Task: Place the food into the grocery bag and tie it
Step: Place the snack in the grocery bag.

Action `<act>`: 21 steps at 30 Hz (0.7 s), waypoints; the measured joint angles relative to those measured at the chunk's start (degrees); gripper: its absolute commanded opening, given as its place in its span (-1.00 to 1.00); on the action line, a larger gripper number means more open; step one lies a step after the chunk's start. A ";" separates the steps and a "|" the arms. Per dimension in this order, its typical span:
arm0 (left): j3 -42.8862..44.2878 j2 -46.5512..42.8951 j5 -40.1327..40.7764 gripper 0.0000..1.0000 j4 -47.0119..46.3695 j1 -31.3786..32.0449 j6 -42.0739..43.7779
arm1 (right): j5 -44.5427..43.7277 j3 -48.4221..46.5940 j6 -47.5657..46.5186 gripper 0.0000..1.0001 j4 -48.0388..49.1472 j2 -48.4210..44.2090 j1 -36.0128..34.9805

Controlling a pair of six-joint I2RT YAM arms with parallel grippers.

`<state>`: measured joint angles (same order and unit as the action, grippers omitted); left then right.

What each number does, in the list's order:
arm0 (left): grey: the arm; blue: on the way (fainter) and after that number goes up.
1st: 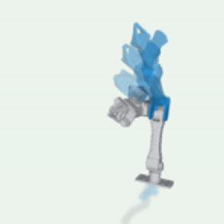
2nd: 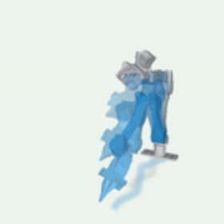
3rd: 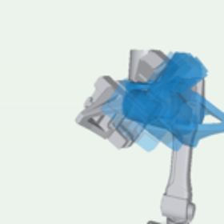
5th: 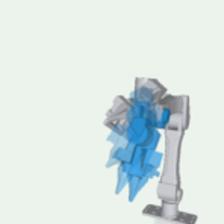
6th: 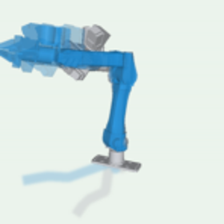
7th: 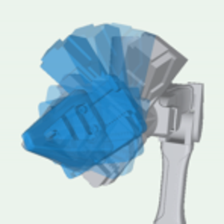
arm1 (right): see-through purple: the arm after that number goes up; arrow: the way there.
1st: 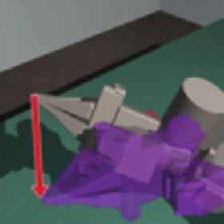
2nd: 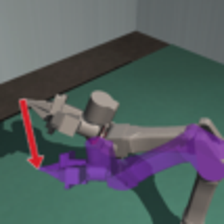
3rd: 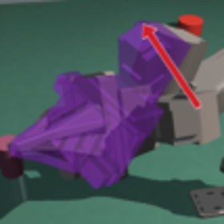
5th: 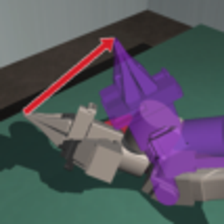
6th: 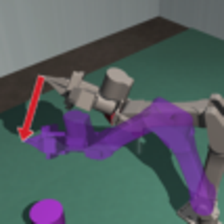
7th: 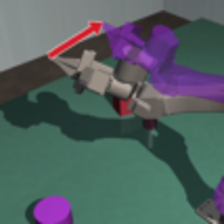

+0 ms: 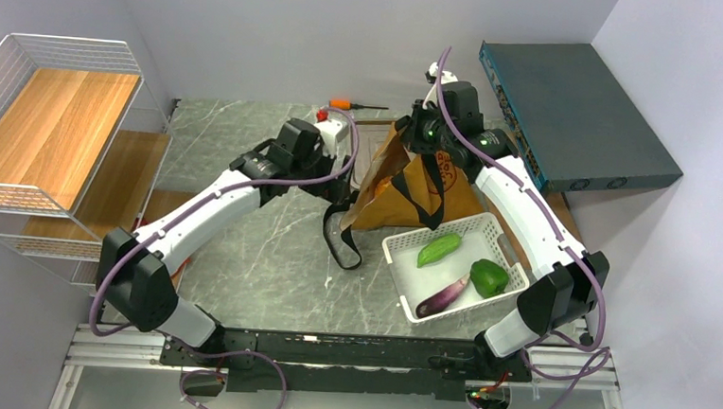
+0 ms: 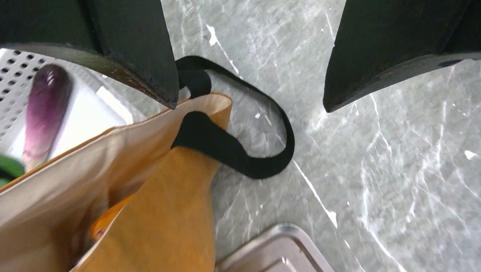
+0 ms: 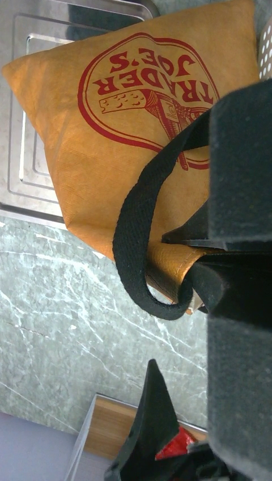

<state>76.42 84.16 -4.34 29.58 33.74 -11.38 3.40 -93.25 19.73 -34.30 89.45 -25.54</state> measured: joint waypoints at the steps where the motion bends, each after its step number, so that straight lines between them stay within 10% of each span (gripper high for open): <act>1: -1.14 0.13 -0.37 0.91 -0.24 0.02 0.48 | 0.02 0.00 0.02 -1.00 0.00 0.02 0.00; 21: -0.09 6.01 -9.90 0.54 -7.98 1.25 2.97 | 0.07 0.02 -0.02 -1.00 0.02 0.13 0.00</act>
<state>76.34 90.17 -14.24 21.61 34.98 -8.40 3.46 -93.23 19.70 -34.28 89.58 -25.54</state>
